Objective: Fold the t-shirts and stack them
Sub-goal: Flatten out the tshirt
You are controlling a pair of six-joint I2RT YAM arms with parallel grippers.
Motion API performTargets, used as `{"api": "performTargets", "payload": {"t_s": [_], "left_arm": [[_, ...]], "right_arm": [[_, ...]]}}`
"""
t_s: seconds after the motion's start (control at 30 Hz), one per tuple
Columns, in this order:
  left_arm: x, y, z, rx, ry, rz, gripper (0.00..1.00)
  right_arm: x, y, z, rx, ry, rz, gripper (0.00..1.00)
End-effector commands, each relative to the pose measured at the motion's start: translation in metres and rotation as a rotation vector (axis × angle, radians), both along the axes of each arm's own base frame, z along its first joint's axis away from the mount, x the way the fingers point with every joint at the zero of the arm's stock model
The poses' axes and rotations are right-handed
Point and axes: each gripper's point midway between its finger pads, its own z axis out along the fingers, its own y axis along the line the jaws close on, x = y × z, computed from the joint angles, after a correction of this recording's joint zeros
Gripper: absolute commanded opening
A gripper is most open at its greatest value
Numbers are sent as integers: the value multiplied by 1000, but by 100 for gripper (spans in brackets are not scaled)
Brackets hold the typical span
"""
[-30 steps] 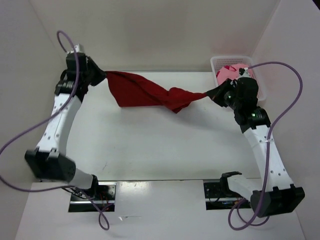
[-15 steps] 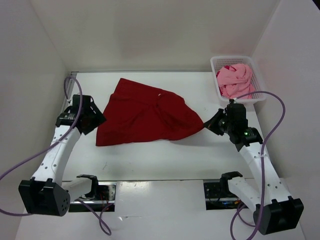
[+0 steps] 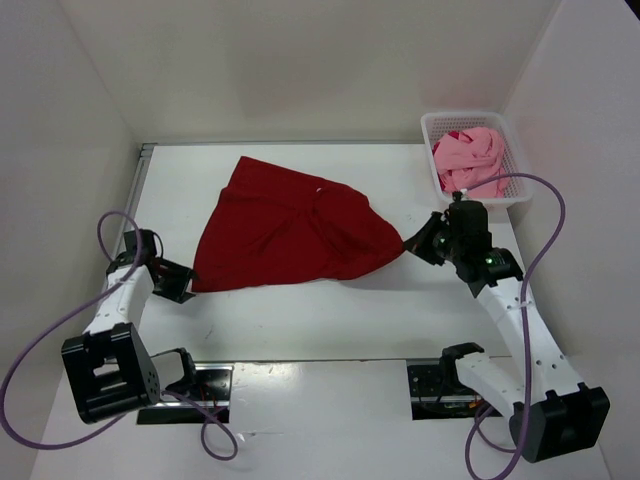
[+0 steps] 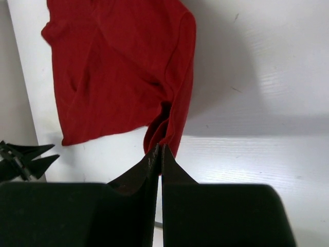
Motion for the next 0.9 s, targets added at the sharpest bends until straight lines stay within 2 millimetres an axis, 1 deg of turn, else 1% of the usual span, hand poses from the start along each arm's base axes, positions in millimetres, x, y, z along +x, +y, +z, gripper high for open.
{"api": "performTargets", "payload": {"t_s": [0.0, 0.03, 0.07, 0.1, 0.13, 0.17, 0.2, 0.27, 0.33, 0.4, 0.47, 0.5, 0.53, 0.6, 0.63, 0.67, 0.7, 0.73, 0.77, 0.8, 0.83, 0.87], "left_arm": [[-2, 4, -5, -39, -12, 60, 49], [-2, 8, -7, -37, -18, 78, 49], [-2, 10, -11, -41, -21, 100, 51], [-1, 8, -21, -53, -21, 96, 53], [1, 11, -24, -57, -25, 120, 53], [8, 13, -27, -58, -38, 131, 53], [10, 14, -28, -57, -41, 131, 53], [19, 18, -26, -49, -64, 130, 54], [24, 20, -28, -49, -64, 130, 54], [23, 24, -34, -34, -47, 139, 54], [26, 25, -41, -38, -37, 139, 50], [25, 24, -44, -41, -25, 140, 46], [26, 24, -49, -44, -16, 140, 33], [31, 27, -45, -31, -28, 117, 19], [26, 22, -49, -40, 1, 105, 9], [29, 23, -46, -33, -4, 91, 4], [31, 19, -39, -24, -15, 62, 1], [38, 20, -23, -3, -53, 52, 0], [43, 17, -11, 7, -85, 36, 0], [49, 8, 3, 16, -124, -5, 0], [55, 1, 27, 32, -187, -32, 0], [73, -2, 60, 52, -272, -59, 0]], "right_arm": [[5, 20, 11, 36, -59, 84, 6], [6, 20, 9, 44, -62, 79, 6], [4, 25, 9, 51, -61, 99, 6], [5, 28, 8, 52, -60, 108, 6], [5, 28, 8, 52, -60, 108, 6], [4, 29, 8, 47, -61, 112, 6], [4, 30, 8, 46, -61, 112, 6], [4, 30, 8, 46, -61, 112, 6], [1, 31, 1, 49, -42, 120, 6], [0, 33, 1, 50, -41, 129, 6], [-1, 34, 1, 55, -40, 137, 6], [-1, 34, 1, 55, -40, 137, 6], [0, 35, 5, 57, -49, 137, 6], [2, 33, 8, 46, -63, 135, 6], [2, 33, 8, 46, -63, 135, 6], [5, 32, 16, 43, -82, 125, 6], [8, 33, 17, 42, -81, 125, 6], [13, 31, 19, 33, -81, 113, 6], [19, 30, 33, 22, -109, 108, 6], [25, 26, 40, 4, -123, 79, 6], [28, 22, 46, -25, -125, 73, 4], [40, 20, 69, -39, -161, 57, 3]]}}
